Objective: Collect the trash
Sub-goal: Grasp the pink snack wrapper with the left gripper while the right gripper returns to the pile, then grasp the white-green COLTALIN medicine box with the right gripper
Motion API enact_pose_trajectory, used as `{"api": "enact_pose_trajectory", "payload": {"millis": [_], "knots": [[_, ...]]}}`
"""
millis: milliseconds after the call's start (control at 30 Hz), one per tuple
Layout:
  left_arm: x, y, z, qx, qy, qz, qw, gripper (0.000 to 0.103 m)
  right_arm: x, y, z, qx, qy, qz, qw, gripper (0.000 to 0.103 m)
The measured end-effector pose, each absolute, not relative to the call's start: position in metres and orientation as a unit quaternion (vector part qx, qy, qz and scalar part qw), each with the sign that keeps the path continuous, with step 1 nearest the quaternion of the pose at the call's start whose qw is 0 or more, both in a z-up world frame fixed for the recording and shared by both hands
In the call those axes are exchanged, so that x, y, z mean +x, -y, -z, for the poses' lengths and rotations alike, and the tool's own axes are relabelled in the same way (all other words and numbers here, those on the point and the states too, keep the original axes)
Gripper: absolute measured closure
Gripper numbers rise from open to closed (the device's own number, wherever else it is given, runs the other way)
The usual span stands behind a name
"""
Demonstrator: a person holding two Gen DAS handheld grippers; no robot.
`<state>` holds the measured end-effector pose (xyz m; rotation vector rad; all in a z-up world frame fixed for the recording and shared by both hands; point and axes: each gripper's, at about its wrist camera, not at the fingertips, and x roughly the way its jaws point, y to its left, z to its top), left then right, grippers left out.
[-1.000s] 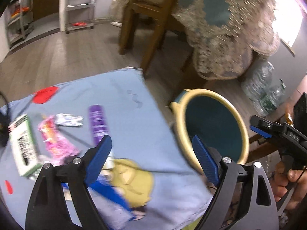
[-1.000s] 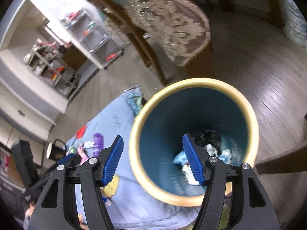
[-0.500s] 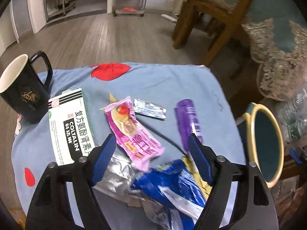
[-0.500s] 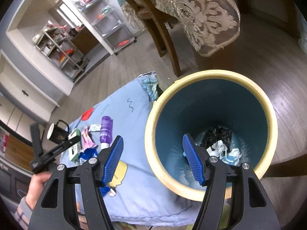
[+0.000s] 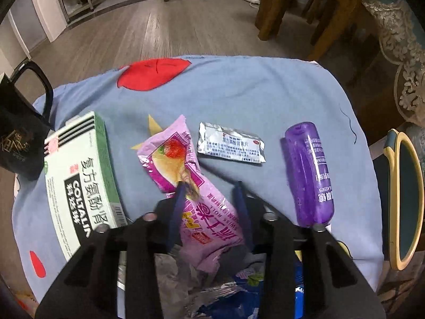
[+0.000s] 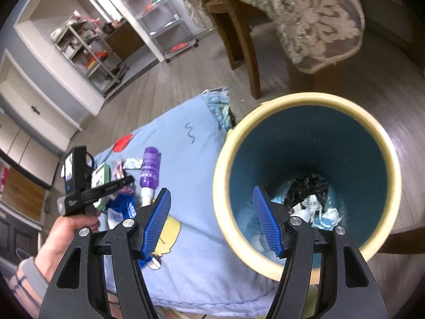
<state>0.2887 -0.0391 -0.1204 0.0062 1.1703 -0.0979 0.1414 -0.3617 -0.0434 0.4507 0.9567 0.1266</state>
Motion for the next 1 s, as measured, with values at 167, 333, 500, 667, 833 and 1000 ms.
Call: {"api": "enact_pose_trajectory", "payload": {"millis": [167,333,500,667,833,1000], "knots": [[0.284,0.029,0.109,-0.016,-0.540,0.046,0.841,0.097,0.149,0.338,0.046,0.196,-0.464,-0.086,0.859,0.037],[0.272,0.014,0.079,-0.039,-0.510,0.056,0.858,0.097,0.155,0.314,0.050,0.182,-0.473,-0.111,0.855,0.037],[0.257,-0.006,0.047,-0.066,-0.485,0.061,0.870,0.098,0.163,0.284,0.053,0.167,-0.484,-0.142,0.847,0.037],[0.239,-0.028,0.011,-0.085,-0.462,0.061,0.881,0.098,0.177,0.253,0.050,0.148,-0.490,-0.167,0.843,0.037],[0.217,-0.050,-0.017,-0.086,-0.447,0.061,0.888,0.098,0.191,0.213,0.047,0.122,-0.493,-0.201,0.838,0.037],[0.197,-0.080,-0.032,-0.112,-0.432,0.049,0.894,0.098,0.211,0.162,0.048,0.090,-0.505,-0.237,0.825,0.037]]}}
